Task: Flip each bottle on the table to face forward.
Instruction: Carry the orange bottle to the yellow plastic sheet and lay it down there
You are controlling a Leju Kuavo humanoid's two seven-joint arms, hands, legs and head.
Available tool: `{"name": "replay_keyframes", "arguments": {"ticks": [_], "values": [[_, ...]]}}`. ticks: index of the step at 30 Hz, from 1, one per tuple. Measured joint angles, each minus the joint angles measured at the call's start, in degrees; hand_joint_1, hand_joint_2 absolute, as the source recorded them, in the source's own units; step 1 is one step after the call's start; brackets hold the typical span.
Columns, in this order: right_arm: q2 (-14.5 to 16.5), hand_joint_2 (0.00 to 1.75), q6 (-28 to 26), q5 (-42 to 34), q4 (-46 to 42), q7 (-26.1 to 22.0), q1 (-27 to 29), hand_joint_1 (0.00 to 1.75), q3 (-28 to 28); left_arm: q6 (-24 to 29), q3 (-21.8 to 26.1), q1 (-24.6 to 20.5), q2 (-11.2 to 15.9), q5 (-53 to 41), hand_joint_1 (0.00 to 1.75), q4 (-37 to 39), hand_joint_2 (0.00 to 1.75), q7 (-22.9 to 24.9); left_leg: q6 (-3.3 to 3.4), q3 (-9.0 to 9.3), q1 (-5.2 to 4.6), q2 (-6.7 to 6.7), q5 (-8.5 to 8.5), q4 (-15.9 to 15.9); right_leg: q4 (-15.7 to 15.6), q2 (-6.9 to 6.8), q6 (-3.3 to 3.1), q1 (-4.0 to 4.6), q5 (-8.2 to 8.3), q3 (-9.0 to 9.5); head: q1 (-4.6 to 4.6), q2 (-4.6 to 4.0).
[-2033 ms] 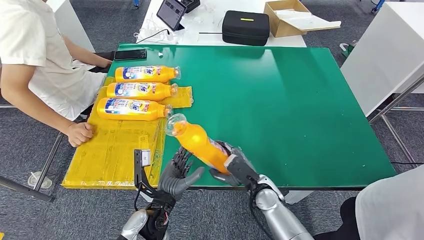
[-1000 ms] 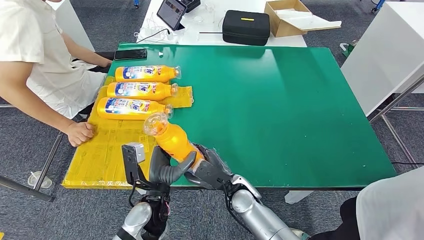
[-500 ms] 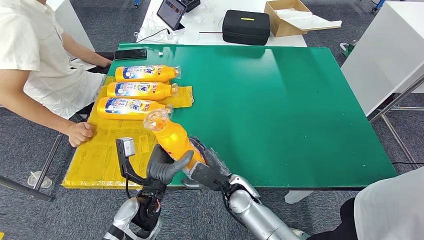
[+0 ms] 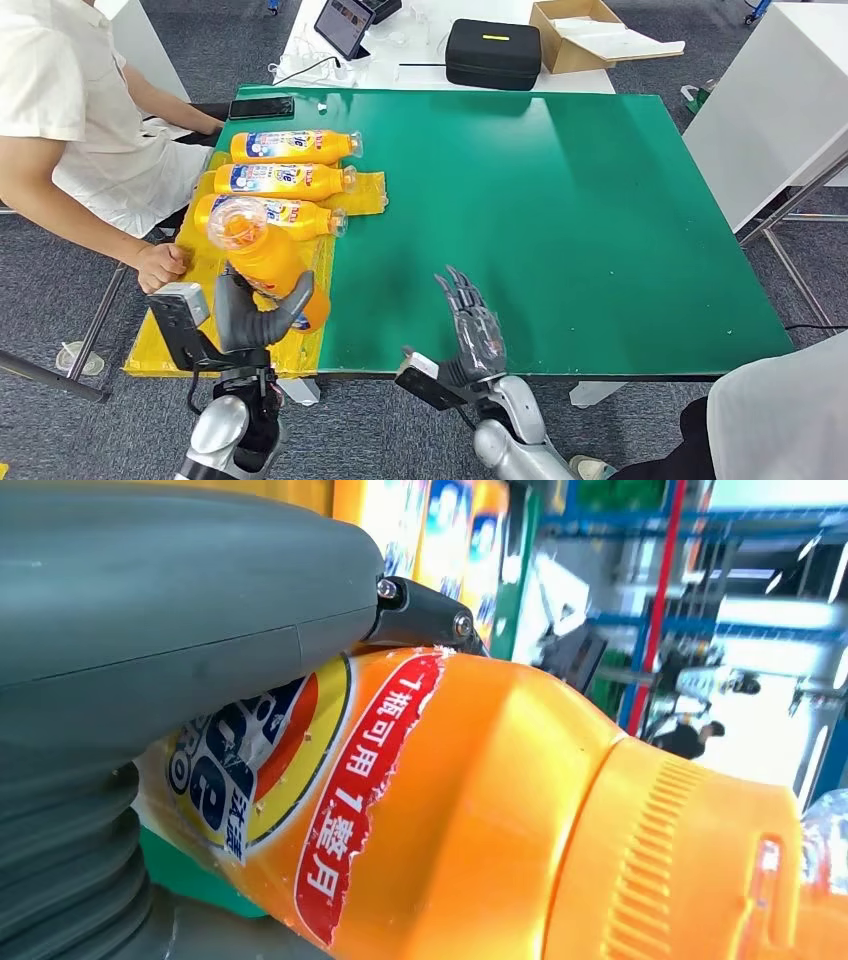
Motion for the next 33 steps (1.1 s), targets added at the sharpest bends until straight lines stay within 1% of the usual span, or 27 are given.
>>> {"name": "replay_keyframes", "arguments": {"ticks": [3, 5, 8, 10, 14, 16, 19, 20, 22, 24, 26, 29, 33], "values": [[-0.13, 0.00, -0.14, 8.55, -2.90, 2.11, 3.42, 0.00, -5.43, 0.98, 1.80, 1.25, 0.31, -3.71, 1.75, -2.24, 1.75, -0.26, 0.00, -0.02, 0.00, -0.04, 0.00, 0.00, -0.01, -0.04, 0.00, -0.01, 0.00, -0.02, -0.01, 0.00], [-0.27, 0.00, -0.10, 11.83, -5.30, 3.39, 6.01, 0.00, -9.80, 1.18, 3.28, 2.11, 0.43, -5.80, 1.75, -3.89, 1.75, -0.19, 0.00, -0.04, -0.01, -0.09, 0.00, 0.00, -0.02, -0.11, 0.01, -0.01, -0.01, -0.02, 0.00, 0.00], [-1.01, 0.00, 1.26, 12.24, -8.28, 6.16, 9.59, 0.00, -14.80, -0.04, 5.78, 3.18, 0.44, -6.20, 1.75, -6.12, 1.75, 0.62, 0.01, -0.07, -0.01, -0.12, -0.01, 0.00, -0.02, -0.13, 0.01, -0.01, -0.01, -0.02, 0.01, 0.00], [-1.57, 0.00, 2.29, 11.59, -9.54, 6.85, 11.37, 0.00, -16.61, 0.42, 7.04, 3.53, 0.48, -8.49, 1.75, -7.05, 1.75, 1.00, 0.01, -0.07, -0.01, -0.09, -0.03, 0.00, -0.02, -0.12, 0.01, -0.01, -0.01, -0.05, 0.01, 0.00], [-1.91, 0.00, 2.93, 9.97, -10.01, 5.54, 12.43, 0.00, -17.32, 6.23, 7.56, 2.93, 1.24, -24.61, 1.75, -6.67, 1.75, 2.11, -0.02, -0.06, 0.00, -0.07, 0.00, 0.00, -0.02, -0.11, 0.00, 0.00, 0.00, -0.09, 0.01, 0.00], [-1.93, 0.00, 3.14, 9.65, -10.01, 5.30, 12.32, 0.00, -17.32, 7.08, 7.57, 2.57, 1.62, -27.40, 1.75, -5.90, 1.75, 2.19, -0.05, -0.06, 0.01, -0.07, 0.04, 0.00, -0.01, -0.11, 0.00, 0.01, 0.01, -0.08, 0.00, 0.00], [-1.98, 0.00, 3.26, 9.51, -10.01, 5.24, 12.25, 0.00, -17.32, 7.42, 7.57, 2.39, 2.00, -27.92, 1.75, -5.00, 1.75, 2.20, -0.06, -0.06, 0.01, -0.06, 0.07, 0.00, 0.00, -0.11, -0.01, 0.01, 0.02, -0.08, 0.01, 0.00], [-2.00, 0.00, 3.28, 9.45, -10.01, 5.18, 12.25, 0.00, -17.32, 7.26, 7.56, 2.32, 2.10, -28.25, 1.75, -4.76, 1.75, 2.46, -0.06, -0.06, 0.01, -0.06, 0.07, 0.00, 0.00, -0.11, -0.01, 0.01, 0.02, -0.08, 0.02, 0.00], [-2.03, 0.00, 3.52, 8.93, -10.01, 4.56, 12.22, 0.00, -17.32, 5.32, 7.34, 1.88, 2.60, -31.56, 1.75, -3.91, 1.75, 5.03, -0.05, -0.06, 0.01, -0.08, 0.08, 0.00, 0.00, -0.12, -0.01, 0.00, 0.02, -0.07, 0.02, 0.01], [-2.02, 0.00, 4.20, 7.94, -9.99, 3.15, 11.92, 0.00, -17.23, 2.71, 6.56, 0.71, 3.72, -39.72, 1.75, -1.29, 1.75, 8.69, -0.04, -0.07, 0.01, -0.10, 0.09, 0.00, -0.01, -0.13, -0.01, 0.00, 0.02, -0.07, 0.02, 0.01], [-1.94, 0.00, 5.10, 7.15, -9.92, 1.72, 11.18, 0.00, -16.92, 1.70, 5.16, -1.21, 5.01, -48.83, 1.75, 3.46, 1.75, 10.51, -0.04, -0.07, 0.00, -0.09, 0.10, 0.00, 0.00, -0.12, -0.01, 0.00, 0.03, -0.07, 0.02, 0.00], [-1.75, 0.00, 5.73, 6.38, -9.72, 0.02, 9.88, 0.00, -16.10, 0.75, 2.47, -4.97, 6.43, -57.23, 1.75, 12.45, 1.75, 11.72, -0.07, -0.06, 0.01, -0.07, 0.13, 0.00, 0.00, -0.11, -0.03, 0.00, 0.07, -0.09, 0.02, 0.00], [-1.38, 1.75, 5.64, 4.46, -9.50, -2.74, 8.79, 0.00, -15.01, -2.52, -0.83, -9.89, 7.45, -61.51, 1.75, 23.05, 1.75, 12.75, -0.07, -0.07, 0.01, -0.07, 0.19, 0.00, 0.02, -0.12, -0.03, 0.00, 0.09, -0.08, 0.01, 0.00]]}}
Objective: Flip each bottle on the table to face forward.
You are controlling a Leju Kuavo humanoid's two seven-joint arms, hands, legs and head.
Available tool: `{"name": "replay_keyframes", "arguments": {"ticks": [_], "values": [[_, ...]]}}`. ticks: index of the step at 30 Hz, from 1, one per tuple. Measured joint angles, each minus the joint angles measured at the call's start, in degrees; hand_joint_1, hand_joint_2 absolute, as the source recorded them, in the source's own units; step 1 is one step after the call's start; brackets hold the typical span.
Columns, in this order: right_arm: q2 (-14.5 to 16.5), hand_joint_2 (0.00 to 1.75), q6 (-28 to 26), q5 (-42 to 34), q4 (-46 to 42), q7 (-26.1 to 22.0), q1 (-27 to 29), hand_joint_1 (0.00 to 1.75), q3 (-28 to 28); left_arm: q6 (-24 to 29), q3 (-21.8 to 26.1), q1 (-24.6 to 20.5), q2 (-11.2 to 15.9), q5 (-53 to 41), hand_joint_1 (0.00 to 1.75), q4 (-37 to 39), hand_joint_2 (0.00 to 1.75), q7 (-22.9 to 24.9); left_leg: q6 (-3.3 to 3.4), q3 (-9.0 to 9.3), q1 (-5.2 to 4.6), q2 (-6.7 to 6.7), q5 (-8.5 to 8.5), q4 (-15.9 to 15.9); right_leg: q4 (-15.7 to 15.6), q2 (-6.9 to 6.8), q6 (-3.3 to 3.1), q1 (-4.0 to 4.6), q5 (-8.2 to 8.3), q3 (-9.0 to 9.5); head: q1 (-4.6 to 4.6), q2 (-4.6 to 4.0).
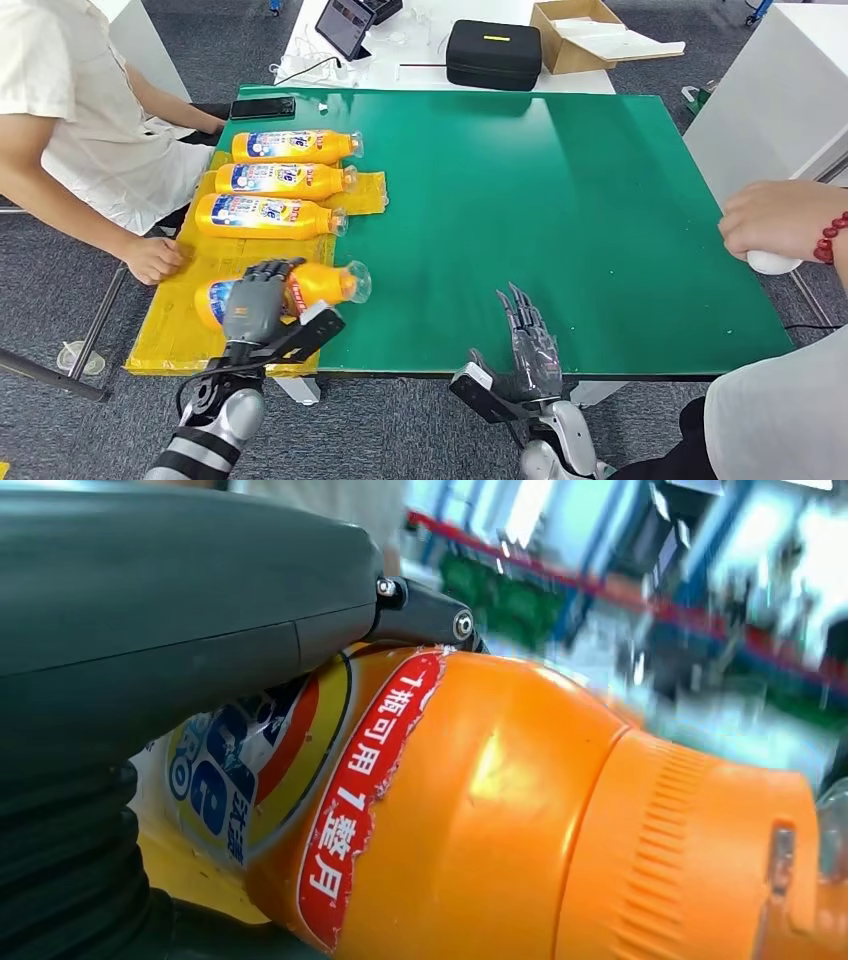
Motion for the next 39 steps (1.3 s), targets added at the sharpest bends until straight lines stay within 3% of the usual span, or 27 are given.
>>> {"name": "replay_keyframes", "arguments": {"ticks": [6, 7, 10, 11, 14, 15, 16, 18, 20, 30, 39], "values": [[0.53, 1.75, -0.02, -2.52, 0.77, -2.66, -1.28, 0.00, 1.26, -5.58, -4.41, -6.34, 0.89, -4.16, 1.75, 12.11, 1.75, 1.99, -0.01, 0.00, 0.00, -0.01, -0.01, 0.00, 0.01, 0.00, 0.00, 0.00, 0.00, 0.01, 0.00, 0.00], [0.60, 1.75, -0.03, -2.82, 0.99, -2.91, -1.52, 0.00, 1.45, -5.79, -5.12, -7.33, 1.06, -4.84, 1.63, 13.91, 1.75, 2.42, -0.01, 0.00, 0.00, -0.01, -0.01, 0.00, 0.01, 0.00, 0.00, 0.00, 0.00, 0.01, -0.01, 0.00], [0.78, 1.75, -0.05, -3.60, 1.64, -3.50, -2.02, 0.00, 1.80, -6.29, -6.63, -9.91, 1.41, -5.69, 1.00, 18.41, 1.75, 3.06, -0.02, 0.02, 0.00, -0.01, -0.01, 0.00, 0.02, 0.00, -0.02, 0.00, 0.01, 0.03, -0.01, 0.00], [0.84, 1.75, -0.05, -3.92, 1.85, -3.69, -2.15, 0.00, 1.85, -6.75, -6.99, -10.70, 1.49, -5.67, 0.91, 19.58, 1.75, 3.11, -0.02, 0.04, 0.00, -0.02, 0.00, 0.00, 0.02, -0.01, -0.02, 0.00, 0.01, 0.06, -0.01, 0.00], [1.07, 1.75, -0.05, -4.75, 2.61, -4.33, -2.64, 0.00, 2.02, -8.87, -7.74, -12.81, 1.61, -5.42, 0.91, 22.51, 1.75, 3.06, -0.02, 0.16, 0.00, -0.09, 0.04, -0.01, 0.02, -0.11, -0.05, 0.00, -0.01, 0.24, 0.00, 0.00], [1.13, 1.75, -0.05, -4.86, 2.87, -4.46, -2.79, 0.00, 2.09, -9.39, -7.86, -13.34, 1.62, -5.36, 0.82, 23.27, 1.75, 3.00, -0.02, 0.22, 0.00, -0.11, 0.04, -0.02, 0.02, -0.13, -0.05, 0.00, -0.01, 0.31, 0.01, 0.00], [1.20, 1.75, -0.05, -4.93, 3.09, -4.53, -2.91, 0.00, 2.14, -9.67, -7.94, -13.77, 1.62, -5.33, 0.70, 23.89, 1.75, 2.95, -0.02, 0.27, 0.00, -0.12, 0.05, -0.02, 0.02, -0.14, -0.06, 0.01, -0.01, 0.36, 0.01, 0.00], [1.31, 1.75, -0.05, -5.11, 3.48, -4.68, -3.08, 0.00, 2.17, -10.18, -8.06, -14.37, 1.62, -5.28, 0.30, 24.86, 1.75, 2.82, -0.04, 0.33, 0.00, -0.12, 0.07, -0.03, 0.02, -0.13, -0.09, 0.01, 0.02, 0.41, 0.00, 0.00], [1.37, 1.75, -0.07, -5.41, 3.92, -5.01, -3.28, 0.00, 2.22, -11.58, -8.26, -15.10, 1.70, -5.28, 0.05, 25.73, 1.75, 2.60, -0.06, 0.34, 0.00, -0.12, 0.11, -0.03, 0.02, -0.14, -0.13, 0.01, 0.05, 0.44, -0.01, 0.00], [2.26, 1.75, -1.14, -6.68, 7.88, -6.56, -5.22, 0.00, 3.06, -22.42, -10.09, -19.19, 2.35, -2.77, 0.00, 29.95, 1.75, 3.18, -0.06, 0.56, 0.01, -0.09, 0.22, -0.05, 0.02, -0.12, -0.25, 0.03, 0.22, 0.63, 0.01, 0.00], [2.57, 1.75, -1.67, -7.29, 10.28, -7.21, -6.07, 0.00, 3.26, -23.79, -10.53, -19.86, 2.56, -1.52, 0.00, 30.59, 1.75, 2.55, -0.07, 0.62, 0.01, -0.09, 0.22, -0.05, 0.03, -0.13, -0.26, 0.03, 0.22, 0.66, 0.01, 0.00]]}}
